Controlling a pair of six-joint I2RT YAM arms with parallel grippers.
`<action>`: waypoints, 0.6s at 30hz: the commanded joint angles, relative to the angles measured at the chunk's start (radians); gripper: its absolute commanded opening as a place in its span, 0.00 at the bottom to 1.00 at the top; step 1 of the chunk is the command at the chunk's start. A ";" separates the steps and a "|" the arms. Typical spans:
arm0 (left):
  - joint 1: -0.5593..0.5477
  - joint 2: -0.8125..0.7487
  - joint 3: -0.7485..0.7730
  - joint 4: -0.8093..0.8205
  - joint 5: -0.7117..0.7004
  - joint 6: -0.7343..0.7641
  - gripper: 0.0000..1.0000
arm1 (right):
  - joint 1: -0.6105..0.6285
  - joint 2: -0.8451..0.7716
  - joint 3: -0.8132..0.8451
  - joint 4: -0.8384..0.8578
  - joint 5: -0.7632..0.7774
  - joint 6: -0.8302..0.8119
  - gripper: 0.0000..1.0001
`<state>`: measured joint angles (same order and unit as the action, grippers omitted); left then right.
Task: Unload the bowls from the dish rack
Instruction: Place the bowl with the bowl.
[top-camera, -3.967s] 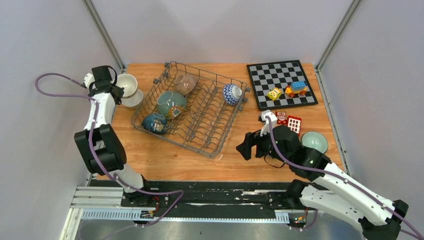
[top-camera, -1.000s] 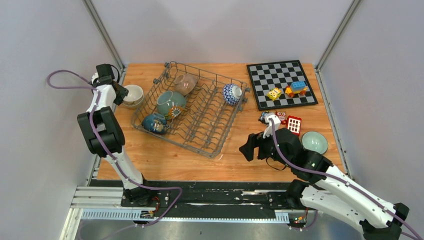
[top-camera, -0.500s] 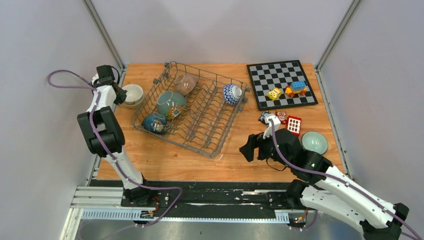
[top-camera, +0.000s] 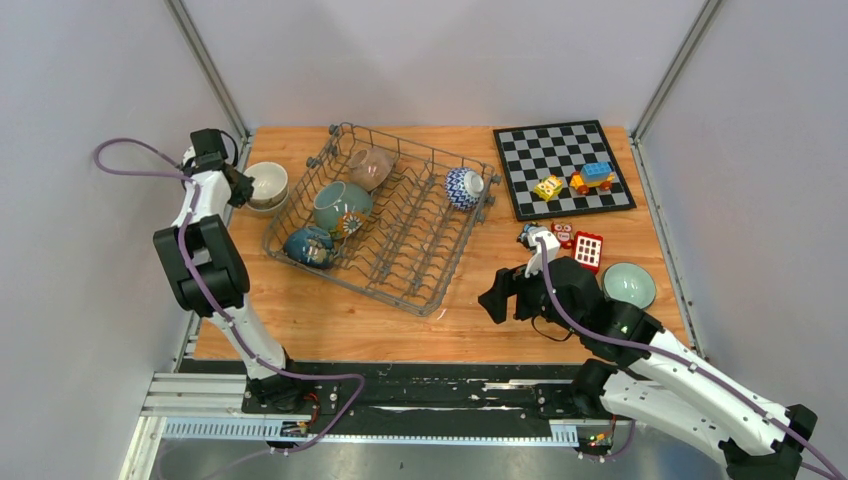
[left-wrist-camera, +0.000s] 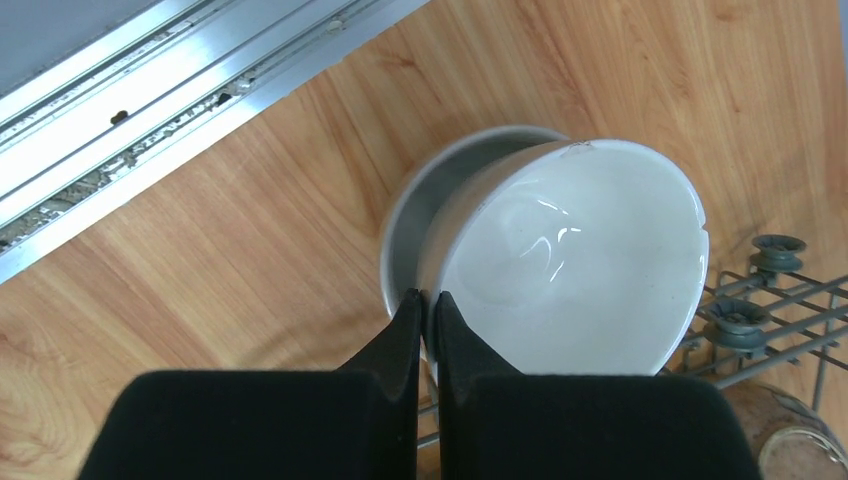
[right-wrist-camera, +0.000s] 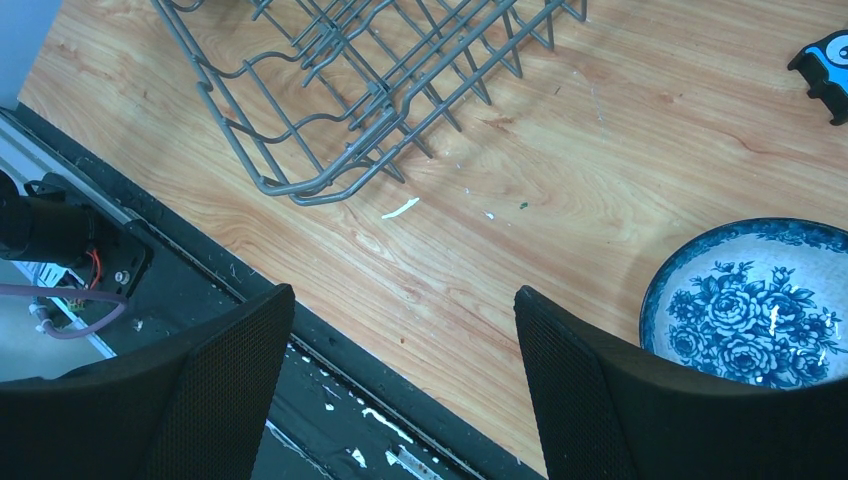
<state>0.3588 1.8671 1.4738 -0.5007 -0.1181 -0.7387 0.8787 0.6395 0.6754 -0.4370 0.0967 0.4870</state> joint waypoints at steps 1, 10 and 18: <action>0.006 -0.084 0.004 0.100 0.082 -0.066 0.00 | -0.009 -0.003 -0.005 -0.008 -0.004 0.017 0.84; 0.023 -0.088 -0.036 0.113 0.078 -0.079 0.00 | -0.009 -0.004 -0.006 -0.006 -0.005 0.016 0.84; 0.047 -0.084 -0.088 0.136 0.084 -0.082 0.00 | -0.010 -0.002 -0.005 -0.006 -0.005 0.015 0.84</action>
<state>0.3904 1.8233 1.3918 -0.4416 -0.0566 -0.7940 0.8787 0.6395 0.6754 -0.4370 0.0967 0.4931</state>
